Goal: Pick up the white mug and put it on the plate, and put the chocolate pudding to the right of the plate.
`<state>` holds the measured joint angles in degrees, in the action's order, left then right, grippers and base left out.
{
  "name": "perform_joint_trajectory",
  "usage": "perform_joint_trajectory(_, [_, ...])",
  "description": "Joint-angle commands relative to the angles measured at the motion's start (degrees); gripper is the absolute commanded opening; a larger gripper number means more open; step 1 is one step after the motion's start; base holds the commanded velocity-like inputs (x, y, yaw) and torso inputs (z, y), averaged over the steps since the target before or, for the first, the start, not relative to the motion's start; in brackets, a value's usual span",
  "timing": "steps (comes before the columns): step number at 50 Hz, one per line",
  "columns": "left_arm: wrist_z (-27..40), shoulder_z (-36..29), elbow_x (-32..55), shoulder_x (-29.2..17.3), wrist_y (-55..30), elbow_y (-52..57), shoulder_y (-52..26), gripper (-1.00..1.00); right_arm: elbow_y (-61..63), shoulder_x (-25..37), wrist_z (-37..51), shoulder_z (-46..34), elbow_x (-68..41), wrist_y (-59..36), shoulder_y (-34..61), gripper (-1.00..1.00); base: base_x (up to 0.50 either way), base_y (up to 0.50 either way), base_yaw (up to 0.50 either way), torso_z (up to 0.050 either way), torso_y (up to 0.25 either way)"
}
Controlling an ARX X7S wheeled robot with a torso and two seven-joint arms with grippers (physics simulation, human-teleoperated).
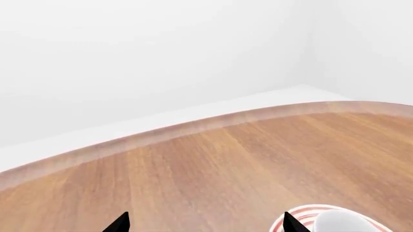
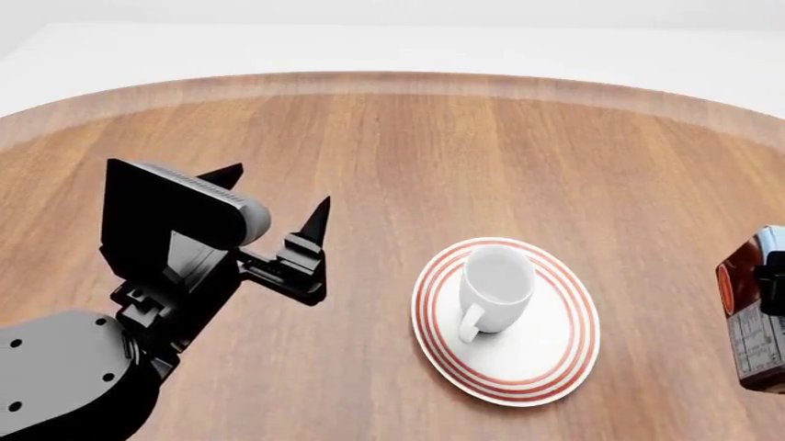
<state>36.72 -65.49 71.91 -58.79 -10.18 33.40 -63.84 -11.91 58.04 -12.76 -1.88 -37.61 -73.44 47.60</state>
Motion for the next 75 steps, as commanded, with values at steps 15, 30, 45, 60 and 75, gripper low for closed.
perform_joint_trajectory(15, [-1.54, 1.56, -0.91, 1.38, 1.34, -0.17, 1.04, 1.00, -4.83, -3.24, -2.87, 1.03, 2.61, 6.35, -4.70, -1.00, 0.00, 0.00, 0.00, 0.000, 0.000])
perform_joint_trajectory(30, [-1.54, 1.74, -0.74, 1.40, 1.10, -0.18, 0.96, 1.00, -7.05, -4.28, -2.79, 3.24, 2.35, 9.42, -7.96, -1.00, 0.00, 0.00, 0.00, 0.000, 0.000])
perform_joint_trajectory(45, [-1.73, 1.72, -0.89, 1.92, 0.97, -0.68, 1.11, 1.00, -8.86, -5.49, -2.94, 3.14, 2.72, 11.24, -8.84, -1.00, 0.00, 0.00, 0.00, 0.000, 0.001])
perform_joint_trajectory(60, [-1.62, 1.79, -1.15, 1.83, 1.14, -0.43, 1.54, 1.00, -12.19, -7.26, -2.68, 0.63, 5.27, 14.31, -3.83, -1.00, 0.00, 0.00, 0.00, 0.000, 0.000])
perform_joint_trajectory(75, [-1.88, 1.71, -1.39, 1.96, 1.15, -0.98, 2.01, 1.00, -25.98, -12.95, -4.82, -6.17, 11.64, 23.14, 4.47, -1.00, 0.00, 0.00, 0.00, 0.000, 0.000])
